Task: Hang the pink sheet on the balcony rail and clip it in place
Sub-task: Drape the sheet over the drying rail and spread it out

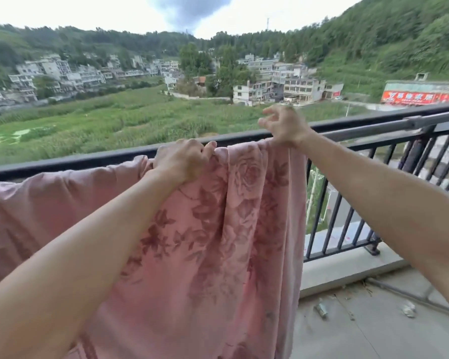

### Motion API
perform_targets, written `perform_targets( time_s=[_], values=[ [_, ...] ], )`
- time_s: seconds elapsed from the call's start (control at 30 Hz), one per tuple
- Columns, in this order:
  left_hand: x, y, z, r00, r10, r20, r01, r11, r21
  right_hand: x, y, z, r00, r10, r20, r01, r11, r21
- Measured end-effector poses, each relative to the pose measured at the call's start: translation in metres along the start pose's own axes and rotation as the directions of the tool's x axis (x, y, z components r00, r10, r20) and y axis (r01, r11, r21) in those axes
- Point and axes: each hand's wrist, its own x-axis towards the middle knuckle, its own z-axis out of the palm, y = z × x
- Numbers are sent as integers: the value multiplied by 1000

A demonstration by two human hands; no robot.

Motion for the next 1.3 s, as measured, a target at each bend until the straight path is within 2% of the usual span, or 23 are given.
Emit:
perform_targets(
  time_s=[0.07, 0.1, 0.17, 0.27, 0.33, 0.4, 0.5, 0.57, 0.73, 0.83, 0.97, 1.03, 1.17, 1.23, 1.3],
  values=[
    [10, 0, 0, 1000, 29, 8, -29, 998, -51, -23, 20, 0, 931, -47, -362, 45, 999, -16],
    [15, 3, 1, 998, 61, -11, -62, 995, -80, -36, 33, 2, 881, -43, -472, 29, 999, -37],
    [22, 19, 2, 986, 130, -100, -142, 983, -118, -59, 57, 8, 842, 35, -538, -30, 999, 18],
    [30, 55, 9, 965, 224, -136, -248, 949, -195, -70, 80, 16, 868, 260, -422, -152, 950, 272],
    [33, 70, 19, 957, 268, -112, -284, 944, -169, -71, 82, 17, 919, 246, -308, -154, 943, 295],
    [34, 75, 28, 948, 287, -137, -303, 947, -108, -71, 78, 10, 941, 157, -301, -92, 972, 218],
    [35, 73, 31, 947, 288, -140, -302, 950, -84, -54, 73, -23, 901, 93, -423, -15, 983, 185],
    [38, 74, 29, 951, 283, -126, -297, 948, -110, -25, 72, -51, 860, 122, -495, -41, 984, 171],
    [39, 70, 25, 975, 203, -93, -216, 960, -179, 60, 106, -104, 748, 347, -566, -324, 935, 145],
    [42, 69, 24, 989, 133, -59, -141, 975, -170, 76, 136, -114, 737, 389, -552, -424, 903, 71],
    [47, 71, 25, 1000, 0, 19, 5, 964, -266, 67, 176, -112, 863, 288, -415, -383, 908, -167],
    [47, 71, 22, 998, -55, 26, 60, 955, -291, 68, 195, -121, 863, 274, -423, -394, 891, -226],
    [42, 78, 20, 989, -148, -2, 144, 965, -220, 77, 211, -150, 851, 246, -463, -371, 907, -200],
    [41, 84, 22, 977, -209, -41, 200, 966, -162, 76, 214, -150, 891, 209, -403, -323, 916, -238],
    [40, 88, 23, 957, -278, -82, 266, 955, -134, 67, 219, -145, 953, 156, -260, -236, 919, -315]
  ],
)
